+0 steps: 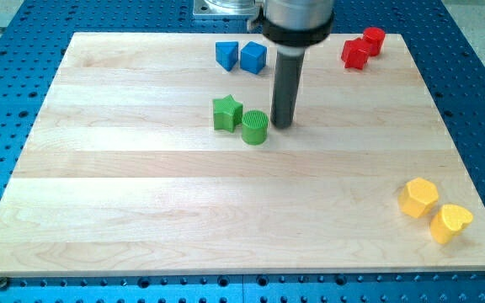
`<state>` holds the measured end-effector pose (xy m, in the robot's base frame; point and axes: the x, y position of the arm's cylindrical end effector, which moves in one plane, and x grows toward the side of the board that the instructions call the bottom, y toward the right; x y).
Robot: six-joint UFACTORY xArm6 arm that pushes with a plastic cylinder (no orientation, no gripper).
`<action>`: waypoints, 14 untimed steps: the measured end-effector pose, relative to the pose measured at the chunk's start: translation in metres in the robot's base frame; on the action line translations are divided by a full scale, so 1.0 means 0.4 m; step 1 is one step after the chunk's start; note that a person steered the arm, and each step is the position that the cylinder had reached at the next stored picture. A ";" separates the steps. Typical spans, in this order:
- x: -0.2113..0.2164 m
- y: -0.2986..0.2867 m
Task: Slide the triangle to the top left side of the board
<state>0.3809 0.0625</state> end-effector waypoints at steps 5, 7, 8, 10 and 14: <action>-0.269 -0.218; -0.375 -0.362; -0.328 -0.244; -0.466 -0.253; -0.382 -0.542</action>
<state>0.2280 -0.1542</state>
